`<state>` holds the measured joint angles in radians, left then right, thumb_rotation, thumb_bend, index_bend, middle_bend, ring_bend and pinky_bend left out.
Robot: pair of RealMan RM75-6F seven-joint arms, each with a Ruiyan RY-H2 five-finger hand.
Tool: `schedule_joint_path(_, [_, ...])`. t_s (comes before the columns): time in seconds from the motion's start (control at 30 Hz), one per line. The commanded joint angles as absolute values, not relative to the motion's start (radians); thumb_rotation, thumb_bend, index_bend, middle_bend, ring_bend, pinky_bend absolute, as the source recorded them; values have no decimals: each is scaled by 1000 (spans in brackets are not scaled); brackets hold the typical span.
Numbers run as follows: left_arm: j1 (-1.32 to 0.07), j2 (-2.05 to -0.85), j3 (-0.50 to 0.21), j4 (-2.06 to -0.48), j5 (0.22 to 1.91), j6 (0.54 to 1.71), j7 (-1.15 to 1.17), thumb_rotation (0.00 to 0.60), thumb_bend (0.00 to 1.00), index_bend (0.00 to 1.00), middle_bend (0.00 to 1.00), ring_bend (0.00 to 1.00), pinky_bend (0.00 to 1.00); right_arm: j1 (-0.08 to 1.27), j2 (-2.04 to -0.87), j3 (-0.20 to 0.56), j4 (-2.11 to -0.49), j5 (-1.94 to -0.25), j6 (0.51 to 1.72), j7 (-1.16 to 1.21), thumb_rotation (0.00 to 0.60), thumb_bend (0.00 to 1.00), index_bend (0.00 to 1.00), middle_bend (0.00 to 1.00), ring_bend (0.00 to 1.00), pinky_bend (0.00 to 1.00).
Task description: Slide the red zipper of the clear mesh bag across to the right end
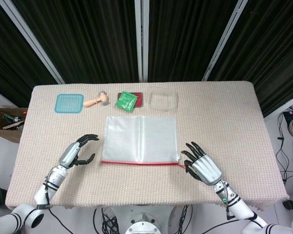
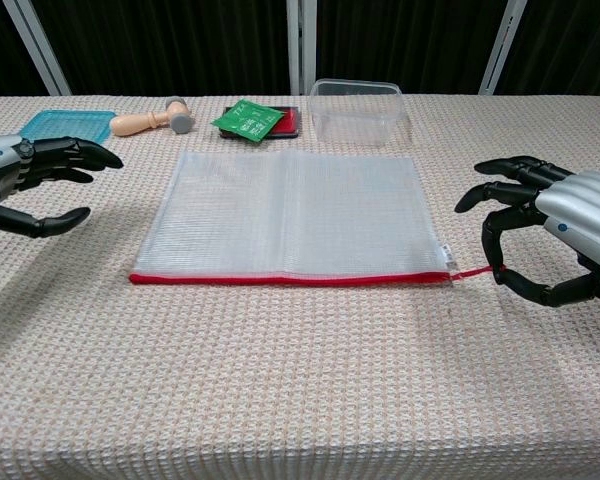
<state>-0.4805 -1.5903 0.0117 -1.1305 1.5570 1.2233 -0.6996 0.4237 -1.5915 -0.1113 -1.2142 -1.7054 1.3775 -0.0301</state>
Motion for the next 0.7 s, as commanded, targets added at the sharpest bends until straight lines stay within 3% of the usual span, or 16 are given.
schedule_joint_path(0.03, [-443, -1465, 16, -1326, 1478, 1194, -152, 600, 268, 191, 136, 103, 133, 425, -1518, -93, -1321, -1639, 1303, -78, 600, 182, 113, 67, 0, 0])
schedule_joint_path(0.17, [-393, -1381, -3, -1418, 1406, 1249, 43, 600, 219, 191, 137, 103, 134, 413, -1427, -72, -1409, -1605, 1312, -37, 600, 176, 18, 35, 0, 0])
schedule_joint_path(0.4, [-283, -1245, -40, -1455, 1292, 1372, 137, 600, 210, 194, 142, 103, 134, 341, -1258, -14, -1513, -1511, 1397, 82, 600, 187, 42, 131, 0, 1])
schedule_joint_path(0.7, [-128, -1177, -19, -1502, 1284, 1534, 114, 600, 206, 202, 145, 104, 134, 185, -1148, -3, -1587, -1450, 1555, 101, 600, 207, 79, 122, 0, 0])
